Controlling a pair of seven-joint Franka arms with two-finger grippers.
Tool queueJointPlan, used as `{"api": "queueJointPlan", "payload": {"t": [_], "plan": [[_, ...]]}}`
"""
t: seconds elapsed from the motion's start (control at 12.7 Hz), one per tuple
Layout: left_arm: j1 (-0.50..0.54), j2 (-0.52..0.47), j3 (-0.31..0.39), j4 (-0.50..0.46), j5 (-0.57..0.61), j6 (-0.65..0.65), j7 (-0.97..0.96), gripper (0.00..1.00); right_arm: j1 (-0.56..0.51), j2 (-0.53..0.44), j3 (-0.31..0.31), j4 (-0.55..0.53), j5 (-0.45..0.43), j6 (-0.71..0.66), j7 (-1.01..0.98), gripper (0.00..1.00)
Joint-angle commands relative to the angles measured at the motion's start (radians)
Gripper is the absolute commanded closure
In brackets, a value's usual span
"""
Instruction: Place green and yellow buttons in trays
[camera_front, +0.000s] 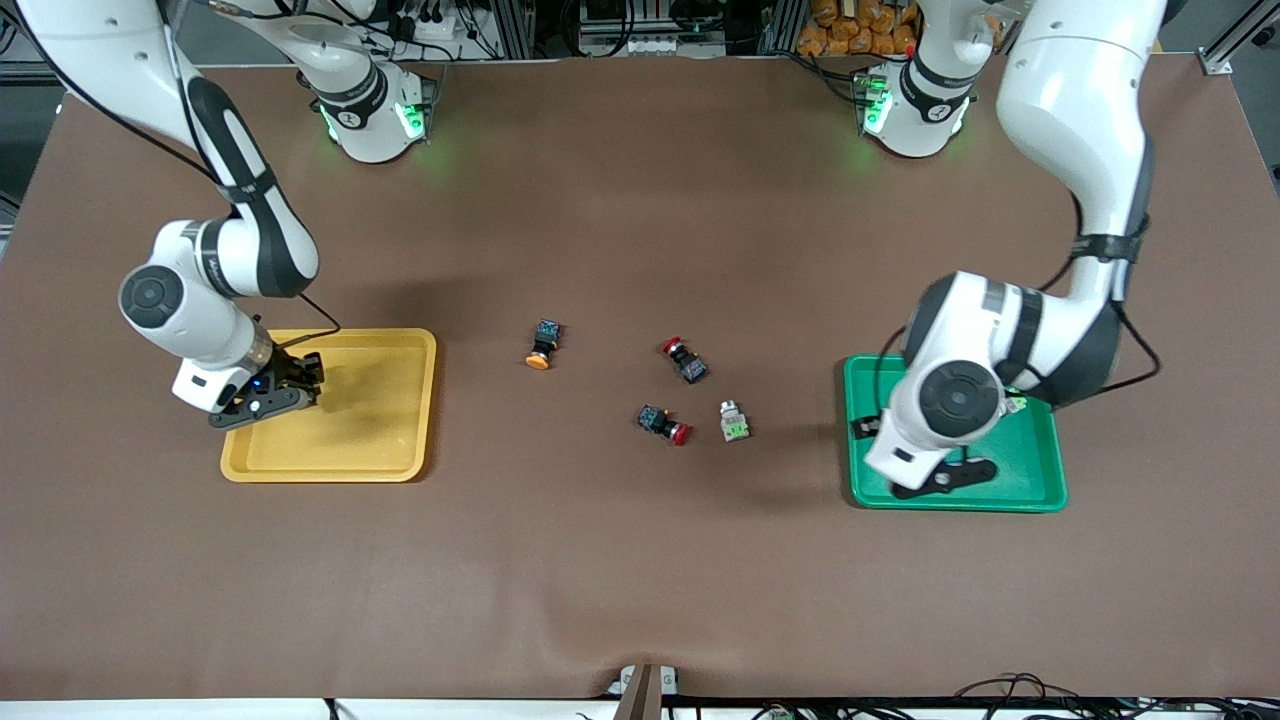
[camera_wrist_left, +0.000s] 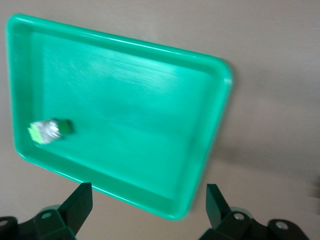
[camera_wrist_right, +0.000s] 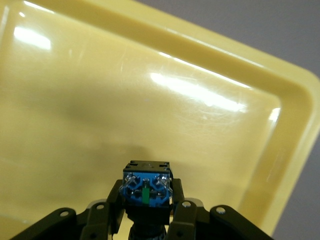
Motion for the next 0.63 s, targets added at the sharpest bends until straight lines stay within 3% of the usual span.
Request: {"api": "queueJointPlan", "payload": {"t": [0.0, 0.31, 0.47, 0.55], "plan": [[-0.086, -0.010, 0.003, 0.029, -0.027, -0.016, -0.100, 0.00, -0.022, 0.041, 0.010, 0.047, -0.025, 0.011, -0.060, 1.00], [-0.184, 0.027, 0.005, 0.046, -0.030, 0.082, -0.306, 0.00, -0.033, 0.095, 0.012, 0.066, -0.028, 0.061, -0.086, 1.00], [-0.196, 0.067, 0.003, 0.038, -0.035, 0.205, -0.352, 0.00, -0.035, 0.117, 0.012, 0.066, -0.028, 0.106, -0.117, 1.00], [-0.206, 0.091, 0.003, 0.034, -0.044, 0.286, -0.365, 0.00, -0.031, 0.117, 0.010, 0.064, -0.028, 0.106, -0.118, 0.95]]}}
